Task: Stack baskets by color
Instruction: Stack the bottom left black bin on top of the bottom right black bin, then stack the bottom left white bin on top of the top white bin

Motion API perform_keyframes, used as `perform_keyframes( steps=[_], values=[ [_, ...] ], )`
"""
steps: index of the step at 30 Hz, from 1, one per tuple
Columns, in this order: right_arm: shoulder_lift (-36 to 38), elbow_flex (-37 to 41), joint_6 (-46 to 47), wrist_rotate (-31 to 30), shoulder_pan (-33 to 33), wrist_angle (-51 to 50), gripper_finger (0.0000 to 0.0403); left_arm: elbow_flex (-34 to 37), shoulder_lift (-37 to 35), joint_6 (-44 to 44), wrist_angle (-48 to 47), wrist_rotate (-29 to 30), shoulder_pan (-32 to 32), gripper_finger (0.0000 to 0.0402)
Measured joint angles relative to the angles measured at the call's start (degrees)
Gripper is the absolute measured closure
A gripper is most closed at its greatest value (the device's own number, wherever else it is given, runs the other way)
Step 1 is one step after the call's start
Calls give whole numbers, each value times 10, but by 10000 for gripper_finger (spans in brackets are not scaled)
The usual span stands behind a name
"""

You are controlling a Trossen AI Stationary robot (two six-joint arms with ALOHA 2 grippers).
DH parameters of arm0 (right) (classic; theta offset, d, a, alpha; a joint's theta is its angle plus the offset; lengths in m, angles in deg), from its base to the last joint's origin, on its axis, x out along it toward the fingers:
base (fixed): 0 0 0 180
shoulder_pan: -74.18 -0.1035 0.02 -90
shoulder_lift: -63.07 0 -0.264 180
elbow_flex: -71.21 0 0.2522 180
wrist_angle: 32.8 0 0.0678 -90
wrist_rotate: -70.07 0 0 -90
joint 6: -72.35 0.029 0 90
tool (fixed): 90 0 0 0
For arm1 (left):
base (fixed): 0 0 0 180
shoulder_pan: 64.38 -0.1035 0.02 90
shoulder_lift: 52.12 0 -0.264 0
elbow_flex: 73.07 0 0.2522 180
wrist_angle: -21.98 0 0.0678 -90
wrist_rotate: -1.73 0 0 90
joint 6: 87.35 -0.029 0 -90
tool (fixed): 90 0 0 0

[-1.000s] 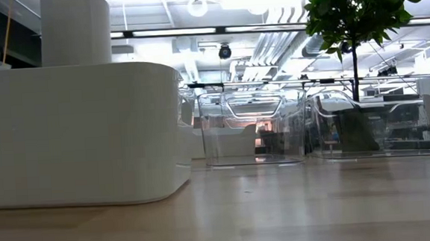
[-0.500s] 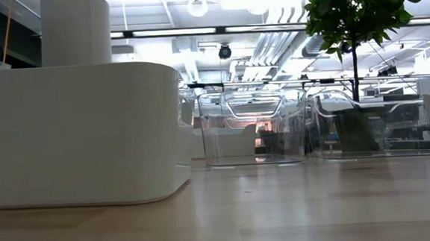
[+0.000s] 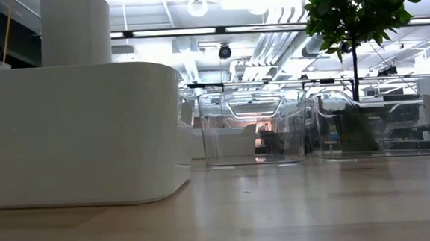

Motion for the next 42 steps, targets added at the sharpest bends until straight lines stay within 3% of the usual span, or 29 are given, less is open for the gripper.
perform_keyframes(
  steps=[6, 27, 31, 42],
  values=[
    [-19, 0, 8, 17, -2, 0, 403, 0, 0, 0, 0, 0, 0, 216],
    [-36, 0, 0, -27, 0, 1, 393, 0, 0, 0, 0, 0, 0, 216],
    [-36, 0, -4, -18, 0, 1, 354, 0, 0, -6, 0, 0, 0, 216],
    [-36, 0, -74, -9, 1, 3, 194, 0, 0, -7, 0, 0, 0, 216]
  ],
)
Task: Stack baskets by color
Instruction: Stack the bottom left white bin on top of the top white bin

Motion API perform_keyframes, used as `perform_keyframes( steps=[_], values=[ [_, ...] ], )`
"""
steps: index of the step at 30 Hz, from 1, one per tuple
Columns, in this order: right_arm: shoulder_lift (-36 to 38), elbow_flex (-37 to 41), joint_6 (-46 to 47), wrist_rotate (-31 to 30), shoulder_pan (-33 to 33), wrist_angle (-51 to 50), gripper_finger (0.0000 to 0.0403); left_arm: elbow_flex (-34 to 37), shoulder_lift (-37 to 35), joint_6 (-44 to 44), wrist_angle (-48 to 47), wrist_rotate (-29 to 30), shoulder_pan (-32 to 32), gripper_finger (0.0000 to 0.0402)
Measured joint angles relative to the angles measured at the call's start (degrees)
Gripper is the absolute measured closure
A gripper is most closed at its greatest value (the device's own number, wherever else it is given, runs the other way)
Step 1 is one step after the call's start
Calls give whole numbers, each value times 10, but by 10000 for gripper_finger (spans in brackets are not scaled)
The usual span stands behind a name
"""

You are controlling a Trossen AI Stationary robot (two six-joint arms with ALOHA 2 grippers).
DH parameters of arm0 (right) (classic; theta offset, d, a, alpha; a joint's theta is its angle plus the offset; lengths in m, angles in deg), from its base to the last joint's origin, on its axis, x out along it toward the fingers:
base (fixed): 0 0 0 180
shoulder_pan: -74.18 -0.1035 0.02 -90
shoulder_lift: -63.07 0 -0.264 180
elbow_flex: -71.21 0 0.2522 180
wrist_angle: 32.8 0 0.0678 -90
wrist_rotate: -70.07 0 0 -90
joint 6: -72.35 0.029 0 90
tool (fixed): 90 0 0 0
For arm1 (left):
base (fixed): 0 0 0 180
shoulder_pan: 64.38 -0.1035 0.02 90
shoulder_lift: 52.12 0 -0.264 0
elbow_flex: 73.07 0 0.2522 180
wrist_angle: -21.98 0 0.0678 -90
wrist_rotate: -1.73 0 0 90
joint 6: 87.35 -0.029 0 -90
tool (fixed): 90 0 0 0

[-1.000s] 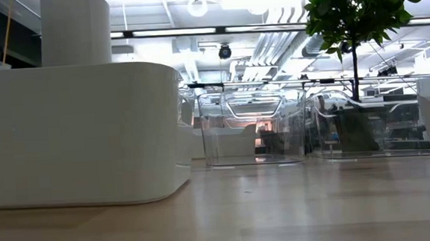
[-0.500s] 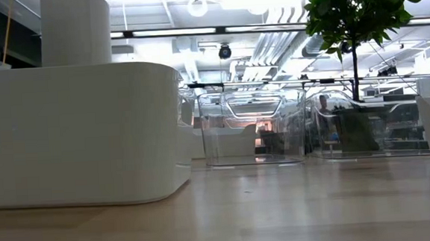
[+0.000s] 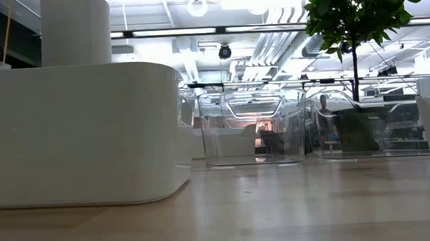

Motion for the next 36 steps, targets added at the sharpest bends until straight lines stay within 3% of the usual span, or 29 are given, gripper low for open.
perform_keyframes(
  steps=[7, 11, 18, 22, 26, 30, 33, 36],
  values=[
    [0, 0, -115, -56, 28, 14, 175, 0, 0, -1, 0, 0, 0, 216],
    [0, 0, -239, -159, 69, 28, 176, 0, 0, -20, 0, -11, 0, 216],
    [0, 0, -528, -263, 186, 45, 176, 0, -21, -24, -1, -170, 0, 216],
    [0, 0, -647, -334, 232, 43, 176, 0, -53, -15, -28, -226, 0, 216],
    [6, 27, -692, -387, 245, 43, 176, 1, -84, 17, -81, -226, -8, 216],
    [36, 123, -683, -354, 243, 72, 176, 52, -114, 51, -69, -239, -34, 216],
    [78, 190, -679, -348, 248, 129, 176, 100, -123, 57, -30, -282, -59, 216],
    [134, 248, -697, -395, 258, 241, 176, 148, -130, 14, 62, -306, -83, 216]
  ],
)
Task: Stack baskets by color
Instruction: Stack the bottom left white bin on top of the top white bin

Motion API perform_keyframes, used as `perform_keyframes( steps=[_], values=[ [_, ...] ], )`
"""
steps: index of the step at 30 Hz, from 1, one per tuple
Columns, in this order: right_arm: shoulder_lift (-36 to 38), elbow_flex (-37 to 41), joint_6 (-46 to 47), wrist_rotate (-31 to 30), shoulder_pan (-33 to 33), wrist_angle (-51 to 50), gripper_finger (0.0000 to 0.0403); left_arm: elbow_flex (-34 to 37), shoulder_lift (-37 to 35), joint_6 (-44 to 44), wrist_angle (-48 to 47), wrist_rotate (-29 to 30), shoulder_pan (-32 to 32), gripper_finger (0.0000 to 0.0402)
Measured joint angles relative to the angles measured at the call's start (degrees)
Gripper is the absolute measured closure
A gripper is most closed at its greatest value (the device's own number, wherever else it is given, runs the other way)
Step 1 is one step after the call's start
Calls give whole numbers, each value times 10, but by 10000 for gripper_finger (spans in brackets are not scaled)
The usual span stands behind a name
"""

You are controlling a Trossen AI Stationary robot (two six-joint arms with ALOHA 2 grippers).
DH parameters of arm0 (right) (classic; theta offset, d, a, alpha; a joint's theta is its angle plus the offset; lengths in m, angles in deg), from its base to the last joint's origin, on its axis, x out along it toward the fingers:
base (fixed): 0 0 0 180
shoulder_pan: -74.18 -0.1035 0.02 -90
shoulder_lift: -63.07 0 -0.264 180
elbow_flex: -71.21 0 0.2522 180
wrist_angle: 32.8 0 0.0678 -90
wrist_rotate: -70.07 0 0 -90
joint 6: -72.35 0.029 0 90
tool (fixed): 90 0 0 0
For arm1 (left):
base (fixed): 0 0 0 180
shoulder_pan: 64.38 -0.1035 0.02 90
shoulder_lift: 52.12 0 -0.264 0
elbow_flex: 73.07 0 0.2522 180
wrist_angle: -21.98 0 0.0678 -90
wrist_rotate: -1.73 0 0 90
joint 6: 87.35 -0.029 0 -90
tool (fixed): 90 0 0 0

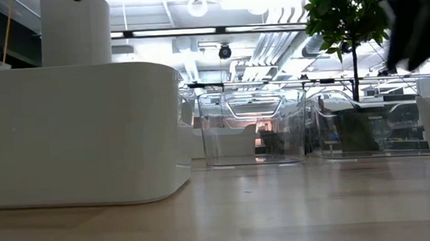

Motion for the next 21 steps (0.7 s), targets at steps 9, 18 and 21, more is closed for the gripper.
perform_keyframes(
  steps=[9, 18, 21],
  values=[
    [164, 185, -204, -55, 62, 457, 176, 153, 2, -84, 338, -252, -115, 216],
    [198, 305, -330, -72, 68, 748, 176, 178, 2, -58, 303, -226, -96, 216],
    [198, 314, -327, -71, 70, 747, 176, 178, 2, -32, 259, -193, -89, 216]
  ],
)
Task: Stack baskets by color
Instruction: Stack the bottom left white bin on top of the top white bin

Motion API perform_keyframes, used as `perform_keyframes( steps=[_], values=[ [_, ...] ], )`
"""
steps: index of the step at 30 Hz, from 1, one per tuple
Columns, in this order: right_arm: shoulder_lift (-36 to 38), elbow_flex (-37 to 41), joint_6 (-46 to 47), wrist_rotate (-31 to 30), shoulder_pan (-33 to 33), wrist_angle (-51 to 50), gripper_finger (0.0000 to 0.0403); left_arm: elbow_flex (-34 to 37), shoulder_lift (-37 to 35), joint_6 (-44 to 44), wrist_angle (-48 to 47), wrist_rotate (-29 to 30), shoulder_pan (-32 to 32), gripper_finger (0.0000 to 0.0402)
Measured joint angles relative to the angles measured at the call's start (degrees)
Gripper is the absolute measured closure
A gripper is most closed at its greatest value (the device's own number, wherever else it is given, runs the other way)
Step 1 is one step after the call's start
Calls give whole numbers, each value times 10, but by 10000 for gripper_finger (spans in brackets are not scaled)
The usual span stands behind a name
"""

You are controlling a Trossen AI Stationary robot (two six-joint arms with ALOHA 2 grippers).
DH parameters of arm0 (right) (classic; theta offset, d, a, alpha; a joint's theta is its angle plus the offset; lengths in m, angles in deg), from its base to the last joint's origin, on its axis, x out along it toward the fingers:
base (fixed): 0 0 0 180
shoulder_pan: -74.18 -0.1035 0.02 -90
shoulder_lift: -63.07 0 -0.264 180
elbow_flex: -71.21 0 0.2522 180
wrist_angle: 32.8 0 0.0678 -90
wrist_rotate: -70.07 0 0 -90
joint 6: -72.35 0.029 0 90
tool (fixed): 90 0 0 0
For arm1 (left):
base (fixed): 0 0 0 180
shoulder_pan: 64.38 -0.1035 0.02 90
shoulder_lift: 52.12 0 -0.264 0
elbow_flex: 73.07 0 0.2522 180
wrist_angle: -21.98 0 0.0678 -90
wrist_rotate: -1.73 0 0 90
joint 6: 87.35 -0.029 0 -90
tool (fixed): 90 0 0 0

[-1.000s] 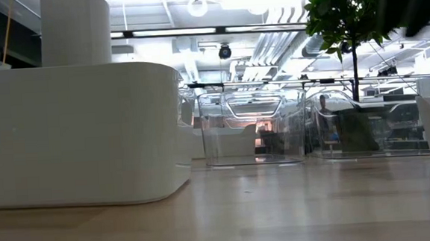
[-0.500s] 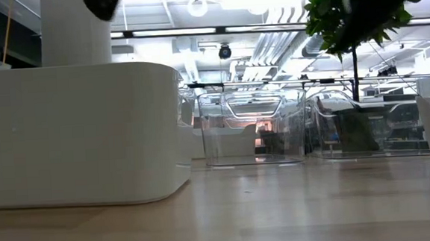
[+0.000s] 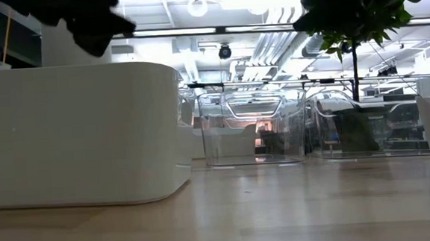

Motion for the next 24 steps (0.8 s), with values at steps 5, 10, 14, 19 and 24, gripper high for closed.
perform_keyframes(
  steps=[5, 10, 14, 19, 24],
  values=[
    [0, 0, -4, 0, 5, -3, 176, 0, 6, 34, -67, 18, -7, 216],
    [0, 0, -6, -4, 14, -3, 176, -49, 53, 64, -194, -13, -30, 216],
    [0, 0, -6, -4, 21, -5, 176, -103, 118, 65, -302, -25, -42, 216],
    [0, 0, -7, -4, 24, -6, 176, -142, 181, 57, -358, -48, -46, 216],
    [0, 0, -13, -6, 24, -10, 176, -156, 219, 45, -363, -59, -49, 216]
  ],
)
